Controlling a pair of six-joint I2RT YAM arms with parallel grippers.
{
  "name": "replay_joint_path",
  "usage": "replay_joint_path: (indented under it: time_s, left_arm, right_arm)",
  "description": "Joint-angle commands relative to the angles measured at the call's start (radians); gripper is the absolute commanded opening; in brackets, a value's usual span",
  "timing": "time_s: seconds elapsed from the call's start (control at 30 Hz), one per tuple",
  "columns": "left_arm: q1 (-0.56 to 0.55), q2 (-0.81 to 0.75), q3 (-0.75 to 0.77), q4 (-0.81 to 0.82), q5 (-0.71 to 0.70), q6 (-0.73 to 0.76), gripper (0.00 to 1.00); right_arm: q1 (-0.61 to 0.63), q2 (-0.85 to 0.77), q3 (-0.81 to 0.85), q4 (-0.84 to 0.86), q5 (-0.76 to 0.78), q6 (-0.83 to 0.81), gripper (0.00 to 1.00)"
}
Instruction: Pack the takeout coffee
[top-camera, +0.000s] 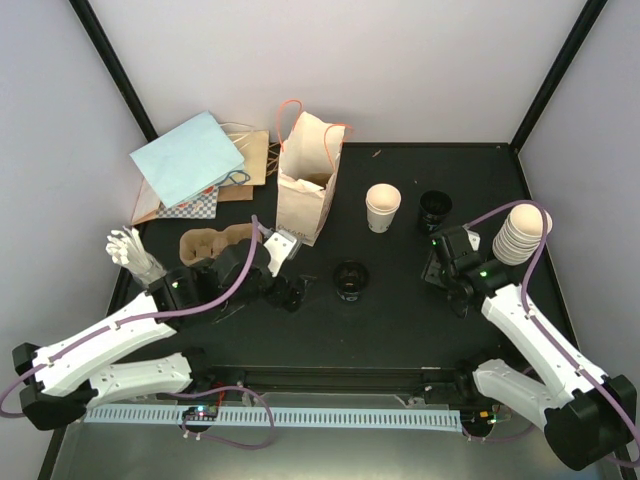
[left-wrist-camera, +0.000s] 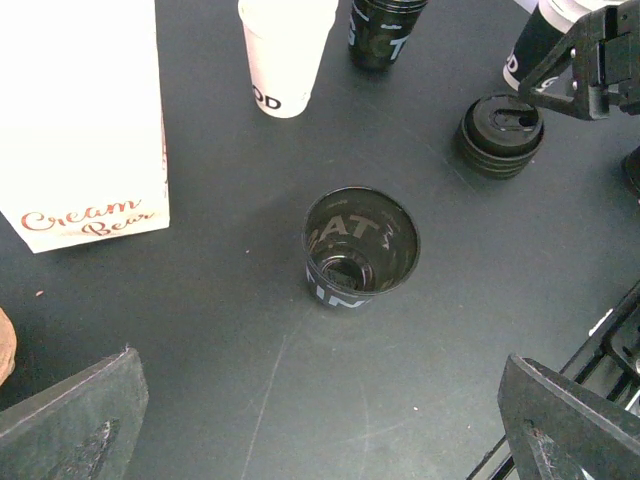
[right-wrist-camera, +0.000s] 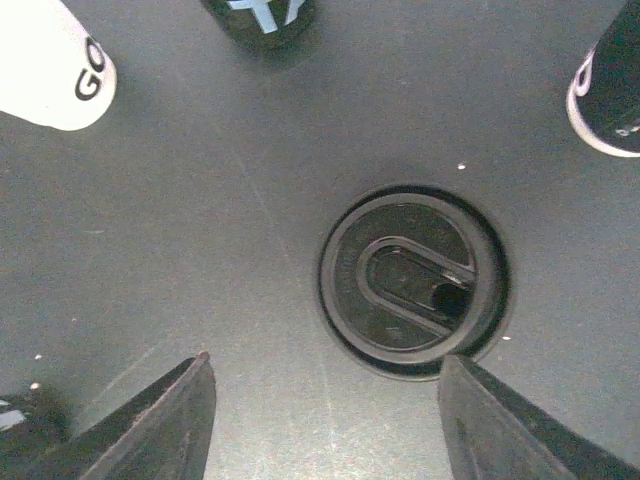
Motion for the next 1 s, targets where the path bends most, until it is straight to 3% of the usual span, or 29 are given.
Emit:
replay_joint_path:
  time_s: [0.0, 0.1, 0.3, 0.67, 0.97]
  left_arm:
    - [0.005, -0.015, -0.009, 0.013, -0.013, 0.003, 0.99]
    - [0.006, -0.014, -0.011, 0.014, -0.014, 0.004, 0.99]
    - [0.005, -0.017, -0.015, 0.01, -0.016, 0.003, 0.99]
    - [0.005, -0.022, -0.024, 0.011, -0.015, -0.004, 0.99]
    - [0.006, -0.026, -0.027, 0.008, -0.019, -0.003, 0.99]
  right_arm:
    - [0.005, 0.008, 0.004, -0.043, 0.077, 0.076, 0.71]
    - [0.005, 0.025, 0.007, -0.059, 0.102, 0.109, 0.72]
    - [0.002, 0.101, 0.035, -0.13, 0.189, 0.201, 0.56]
    - [-0.082, 0.175, 0.021, -0.042, 0.131, 0.199, 0.39]
    - [-0.084, 0.217, 0.013, -0.033, 0.139, 0.225, 0.34]
